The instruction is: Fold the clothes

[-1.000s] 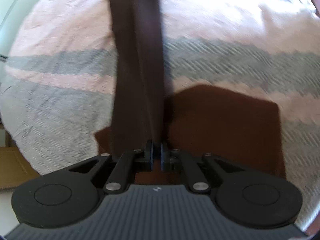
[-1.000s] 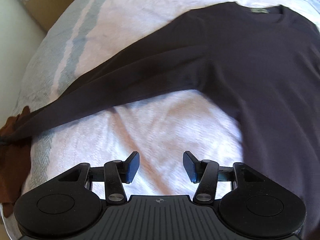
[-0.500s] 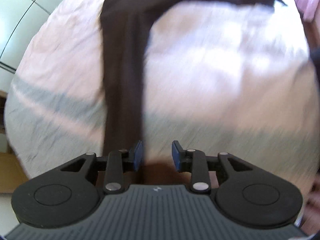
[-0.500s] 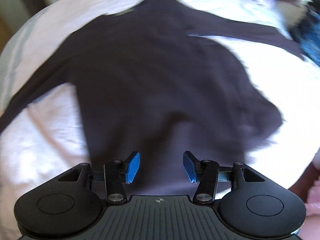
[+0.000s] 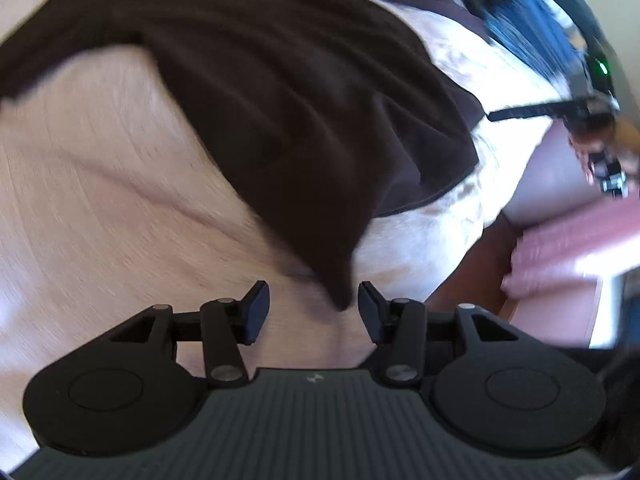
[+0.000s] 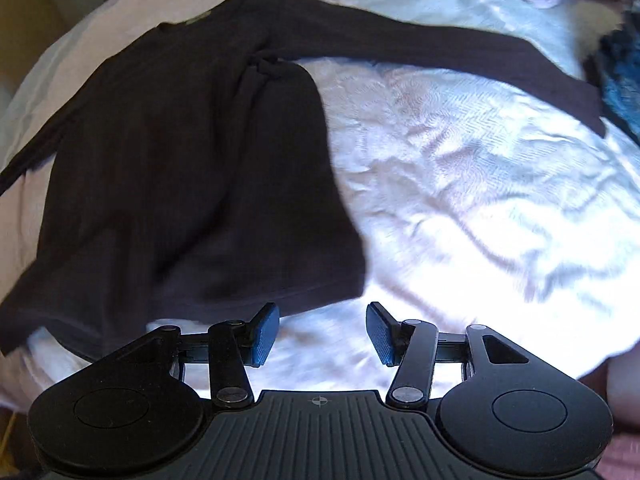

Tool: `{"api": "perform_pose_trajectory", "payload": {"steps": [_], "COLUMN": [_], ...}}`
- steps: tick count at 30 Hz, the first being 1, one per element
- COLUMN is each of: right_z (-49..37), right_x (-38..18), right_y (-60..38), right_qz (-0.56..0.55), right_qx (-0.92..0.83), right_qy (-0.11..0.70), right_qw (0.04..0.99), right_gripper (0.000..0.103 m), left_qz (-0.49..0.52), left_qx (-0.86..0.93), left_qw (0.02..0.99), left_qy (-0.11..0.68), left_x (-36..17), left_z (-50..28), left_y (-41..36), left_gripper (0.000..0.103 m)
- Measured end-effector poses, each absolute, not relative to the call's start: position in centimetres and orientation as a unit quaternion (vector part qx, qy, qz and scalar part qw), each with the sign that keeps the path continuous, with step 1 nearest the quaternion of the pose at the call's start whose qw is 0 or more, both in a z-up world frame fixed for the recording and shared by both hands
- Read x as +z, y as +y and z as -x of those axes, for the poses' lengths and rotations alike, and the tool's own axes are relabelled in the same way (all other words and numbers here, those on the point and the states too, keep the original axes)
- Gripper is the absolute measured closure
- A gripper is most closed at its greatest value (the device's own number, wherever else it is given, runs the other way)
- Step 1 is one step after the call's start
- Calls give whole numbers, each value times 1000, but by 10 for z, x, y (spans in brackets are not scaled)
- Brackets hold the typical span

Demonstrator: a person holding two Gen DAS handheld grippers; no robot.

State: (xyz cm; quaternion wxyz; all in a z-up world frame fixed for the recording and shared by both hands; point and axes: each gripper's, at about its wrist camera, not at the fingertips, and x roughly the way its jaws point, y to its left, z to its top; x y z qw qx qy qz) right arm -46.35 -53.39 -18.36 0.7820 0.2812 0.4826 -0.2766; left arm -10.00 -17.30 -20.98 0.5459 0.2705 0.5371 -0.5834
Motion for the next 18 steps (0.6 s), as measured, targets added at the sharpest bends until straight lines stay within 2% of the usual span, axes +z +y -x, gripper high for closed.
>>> {"api": "perform_pose_trajectory", "payload": {"steps": [6,8,9,11,12,14,18], "right_z": [470,470,471,473,475,478,485], "right_x": [-216,-225,-226,-227,-227,-226,-196], "right_y": [-583,-593,-596,-602,-604,-608,-613], "right_qz": [-356,-383,-391,-409,-420,-439,-415], "right_qx": [-192,-170,-168,-166,-166,-163,-163], "right_qy": [471,463,459,449,444,446,477], "right_qw": [784,781,780,777,774,763,758], "right_gripper": [51,51,51,52,71,99,99], "left_qz": [-220,-189,-176,-158,-153,-150,-177], "left_qx": [-535,-530,-528,-525,-524,-525,-529], "left_qw": [590,595,593,585,581,573,560], "left_qy": [562,574,582,598,604,611,613], "left_x": [-215,-219,-222,-228,-229,-228,-212], "left_z": [113,108,106,101,99,96,89], "left_y": [-171,-172,-174,-177,-178,-179,-171], "left_gripper": [56,60,66,84,98,98,99]}}
